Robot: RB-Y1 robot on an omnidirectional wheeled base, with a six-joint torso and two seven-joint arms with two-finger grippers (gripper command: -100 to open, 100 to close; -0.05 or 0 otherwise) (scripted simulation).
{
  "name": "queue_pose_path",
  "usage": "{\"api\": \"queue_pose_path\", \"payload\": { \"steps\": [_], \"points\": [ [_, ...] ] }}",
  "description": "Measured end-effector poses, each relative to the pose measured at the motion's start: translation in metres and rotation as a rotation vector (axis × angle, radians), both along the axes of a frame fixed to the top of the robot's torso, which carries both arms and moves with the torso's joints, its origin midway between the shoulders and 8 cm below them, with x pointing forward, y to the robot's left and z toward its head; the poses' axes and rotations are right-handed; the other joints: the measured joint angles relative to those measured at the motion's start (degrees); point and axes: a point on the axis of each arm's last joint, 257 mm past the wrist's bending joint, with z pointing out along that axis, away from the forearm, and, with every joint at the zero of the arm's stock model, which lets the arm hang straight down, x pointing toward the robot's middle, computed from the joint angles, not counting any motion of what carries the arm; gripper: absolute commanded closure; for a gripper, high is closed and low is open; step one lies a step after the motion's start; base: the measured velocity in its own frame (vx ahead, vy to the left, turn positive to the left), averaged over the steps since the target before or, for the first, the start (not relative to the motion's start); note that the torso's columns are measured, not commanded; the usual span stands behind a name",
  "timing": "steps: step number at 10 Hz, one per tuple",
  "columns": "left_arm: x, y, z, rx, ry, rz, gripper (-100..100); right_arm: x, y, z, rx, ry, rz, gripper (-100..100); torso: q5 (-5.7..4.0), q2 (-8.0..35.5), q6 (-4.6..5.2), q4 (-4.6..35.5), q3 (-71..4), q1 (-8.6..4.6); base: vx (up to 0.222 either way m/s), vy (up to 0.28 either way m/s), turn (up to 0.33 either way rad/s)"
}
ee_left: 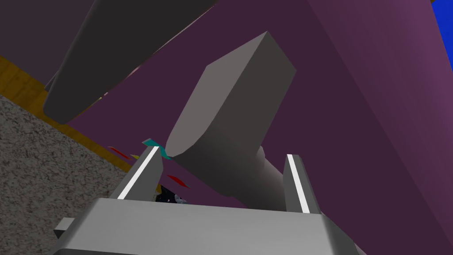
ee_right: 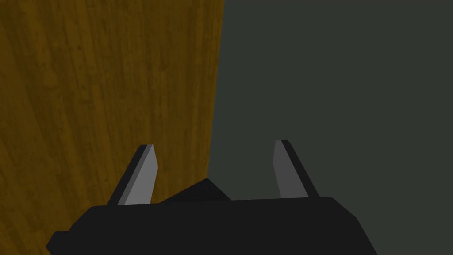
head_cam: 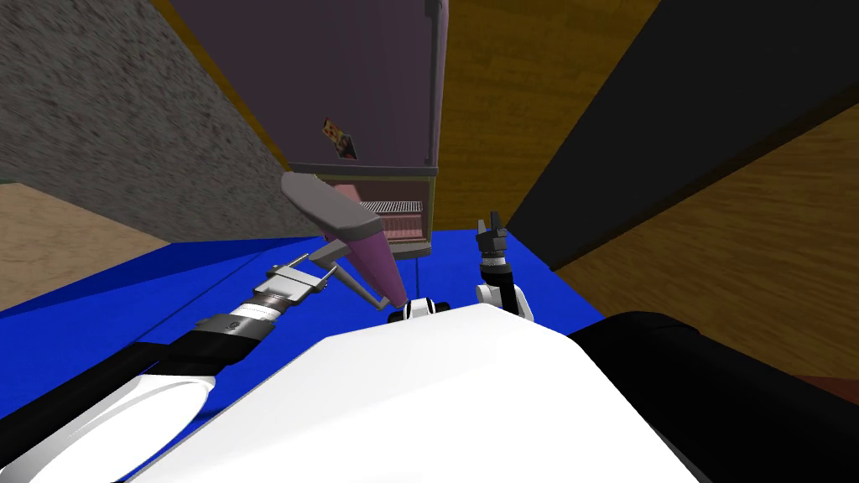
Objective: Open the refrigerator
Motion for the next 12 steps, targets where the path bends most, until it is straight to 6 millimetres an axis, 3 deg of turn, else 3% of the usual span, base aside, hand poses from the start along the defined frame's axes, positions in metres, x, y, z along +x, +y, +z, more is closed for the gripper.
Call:
{"api": "queue_pose_path", "payload": {
  "steps": [2, 12],
  "points": [
    [-0.001, -0.009, -0.003, -0.003, 0.009, -0.023, 100, 0.000, 0.000, 0.000, 0.000, 0.000, 0.000, 0, 0.11, 0.02, 0.00, 0.09, -0.05, 0.57, -0.133, 0.271, -0.112],
    [-0.001, -0.039, -0.005, -0.003, 0.017, -0.117, 100, 0.000, 0.000, 0.000, 0.000, 0.000, 0.000, 0, 0.06, -0.39, 0.06, 0.00, -0.31, 0.37, -0.115, 0.257, -0.103]
  ]
}}
